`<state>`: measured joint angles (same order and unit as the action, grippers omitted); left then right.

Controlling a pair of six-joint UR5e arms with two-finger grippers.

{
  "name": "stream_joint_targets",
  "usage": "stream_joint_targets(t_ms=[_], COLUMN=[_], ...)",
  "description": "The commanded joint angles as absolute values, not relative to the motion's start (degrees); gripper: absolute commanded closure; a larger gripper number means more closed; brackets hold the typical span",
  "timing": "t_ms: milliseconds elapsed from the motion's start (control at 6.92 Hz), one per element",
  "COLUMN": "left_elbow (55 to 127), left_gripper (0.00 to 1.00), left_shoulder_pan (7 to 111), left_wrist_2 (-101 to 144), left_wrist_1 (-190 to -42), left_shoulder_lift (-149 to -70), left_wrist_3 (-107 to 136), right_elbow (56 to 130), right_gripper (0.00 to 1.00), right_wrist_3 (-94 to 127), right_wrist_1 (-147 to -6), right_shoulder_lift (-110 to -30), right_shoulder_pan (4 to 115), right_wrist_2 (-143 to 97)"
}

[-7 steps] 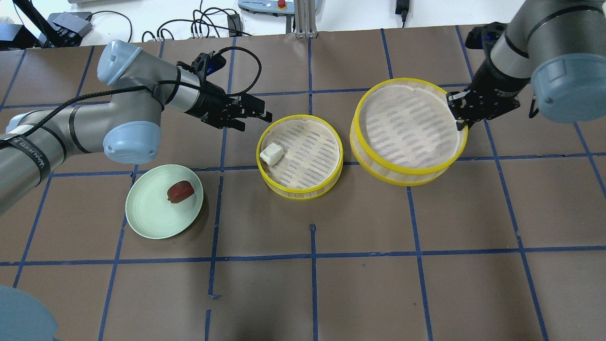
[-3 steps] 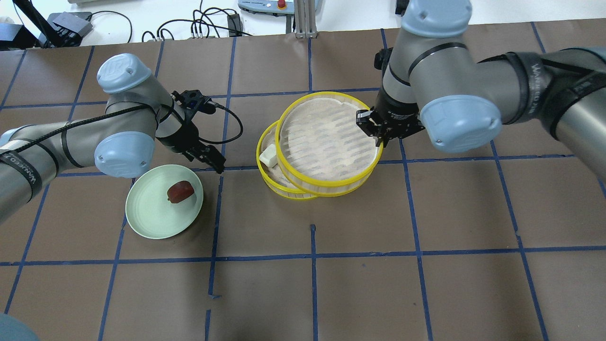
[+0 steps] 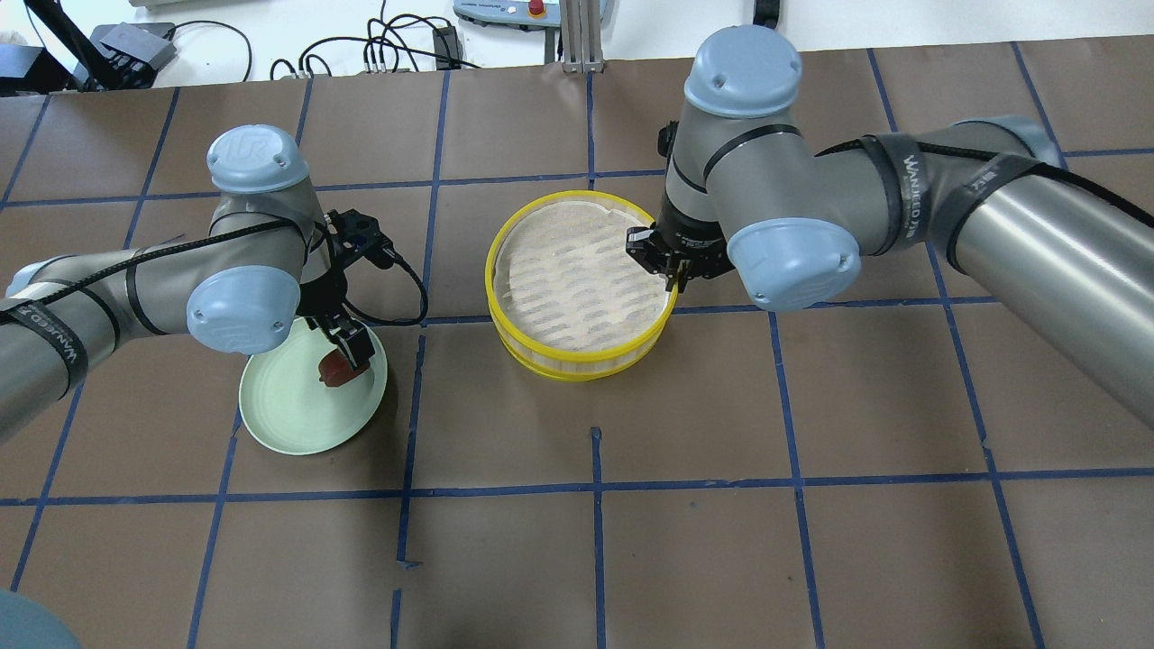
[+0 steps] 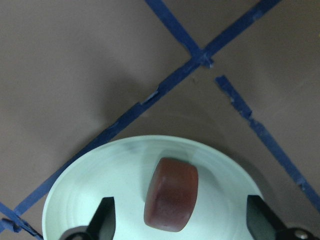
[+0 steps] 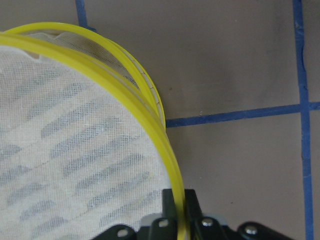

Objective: Stack buns with steamer

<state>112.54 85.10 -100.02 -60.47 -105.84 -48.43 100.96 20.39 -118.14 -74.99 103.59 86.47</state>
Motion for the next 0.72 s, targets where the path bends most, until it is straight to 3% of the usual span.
stream_joint_targets(t_ms=[0, 289, 434, 578], left_elbow=[113.5, 113.6, 112.9, 112.7], left_gripper=[0.2, 0.65, 0.82, 0.92], left_shoulder_pan=[85.1, 85.1, 85.0, 84.7], left_wrist_2=[-100.5, -100.2, -100.3, -100.1], left_wrist_1=[-60.6, -60.5, -60.6, -61.1], left_shoulder_lift=[-108.5, -108.9, -108.4, -107.8], left_wrist_3=[-49.5, -49.1, -48.8, -47.5], right_elbow=[100.9, 100.8, 100.7, 99.9], right_gripper=[0.93, 0.91, 0.9, 0.89], right_wrist_3=[20.0, 20.0, 20.0, 20.0], right_wrist_1=[-119.6, -120.1, -120.3, -120.3], right_shoulder_lift=[-73.0, -72.4, -72.4, -72.3], right_shoulder_pan=[104.2, 104.2, 104.2, 104.2], right_wrist_2=[86.5, 86.5, 86.5, 86.5])
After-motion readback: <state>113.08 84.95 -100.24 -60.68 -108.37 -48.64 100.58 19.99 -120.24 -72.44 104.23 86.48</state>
